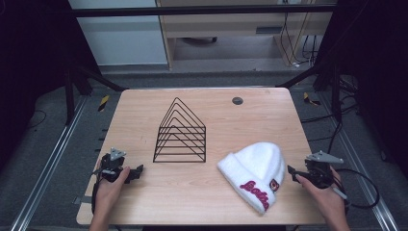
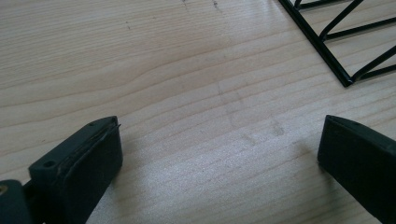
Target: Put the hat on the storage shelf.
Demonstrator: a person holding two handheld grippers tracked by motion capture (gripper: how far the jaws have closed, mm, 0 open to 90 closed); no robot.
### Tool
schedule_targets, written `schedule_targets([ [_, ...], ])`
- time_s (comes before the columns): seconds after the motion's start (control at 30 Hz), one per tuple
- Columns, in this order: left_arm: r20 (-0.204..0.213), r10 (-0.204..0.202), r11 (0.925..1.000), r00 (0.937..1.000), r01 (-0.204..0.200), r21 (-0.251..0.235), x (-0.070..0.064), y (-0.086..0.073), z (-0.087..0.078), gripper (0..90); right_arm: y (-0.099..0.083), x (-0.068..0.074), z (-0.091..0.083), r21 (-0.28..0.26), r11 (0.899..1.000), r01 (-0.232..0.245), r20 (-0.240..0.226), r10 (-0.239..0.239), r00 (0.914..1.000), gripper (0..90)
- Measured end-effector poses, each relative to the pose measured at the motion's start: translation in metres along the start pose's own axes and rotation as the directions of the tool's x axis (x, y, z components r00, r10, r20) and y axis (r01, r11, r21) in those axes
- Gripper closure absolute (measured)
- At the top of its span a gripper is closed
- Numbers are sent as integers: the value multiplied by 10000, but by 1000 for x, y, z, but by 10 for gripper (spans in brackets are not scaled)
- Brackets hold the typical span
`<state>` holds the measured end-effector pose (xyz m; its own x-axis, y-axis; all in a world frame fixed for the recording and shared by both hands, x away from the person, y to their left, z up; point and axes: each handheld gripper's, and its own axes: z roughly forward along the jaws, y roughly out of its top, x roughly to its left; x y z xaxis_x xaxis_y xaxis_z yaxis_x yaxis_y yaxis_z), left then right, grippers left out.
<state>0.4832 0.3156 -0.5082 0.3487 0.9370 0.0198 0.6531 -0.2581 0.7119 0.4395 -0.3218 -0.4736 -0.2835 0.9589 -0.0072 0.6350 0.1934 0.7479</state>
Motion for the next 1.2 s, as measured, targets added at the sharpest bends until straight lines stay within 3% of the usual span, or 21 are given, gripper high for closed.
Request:
schedule_targets([
  [0.1, 0, 2, 10000, 10000, -2, 2, 0, 0, 0, 0, 26, 1, -7, 71, 9995, 297, -168, -295, 9994, 381],
  [0.17, 1, 0, 10000, 10000, 0, 1, 0, 0, 0, 0, 35, 2, -8, 204, 9984, 522, -197, -518, 9985, 388],
  [0.2, -2, 3, 10000, 10000, -3, 1, 0, 0, 0, 0, 52, 5, -5, 502, 9950, 864, -293, -850, 9960, 413],
  [0.3, 0, -6, 10000, 10000, 6, -1, 0, 0, 0, 0, 72, 8, 4, 1044, 9870, 1218, -538, -1167, 9917, 420],
  [0.37, 1, 2, 10000, 10000, -2, 1, 0, 0, 0, 0, 78, 9, 8, 1246, 9844, 1239, -641, -1167, 9911, 417],
  [0.4, 1, 0, 10000, 10000, 0, -1, 0, 0, 0, 0, 86, 10, 17, 1716, 9770, 1265, -1000, -1104, 9888, 411],
  [0.6, 0, 4, 10000, 10000, -4, 0, 0, 0, 0, 0, 101, 10, 34, 2378, 9614, 1384, -1561, -1028, 9824, 450],
  [0.9, -3, 2, 10000, 10000, -2, -2, 0, 0, 0, 0, 108, 14, 53, 2967, 9446, 1407, -1821, -886, 9793, 510],
  [0.97, -4, -3, 10000, 10000, 3, -2, 0, 0, 0, 0, 107, 13, 55, 2853, 9470, 1472, -1712, -1008, 9801, 523],
  [1.1, -3, -2, 10000, 10000, 2, -2, 0, 0, 0, 0, 106, 11, 58, 2830, 9514, 1215, -1719, -743, 9823, 500],
  [1.2, -5, -4, 10000, 10000, 4, -6, 0, 0, 0, 0, 103, 11, 62, 2979, 9483, 1099, -1762, -585, 9826, 479],
])
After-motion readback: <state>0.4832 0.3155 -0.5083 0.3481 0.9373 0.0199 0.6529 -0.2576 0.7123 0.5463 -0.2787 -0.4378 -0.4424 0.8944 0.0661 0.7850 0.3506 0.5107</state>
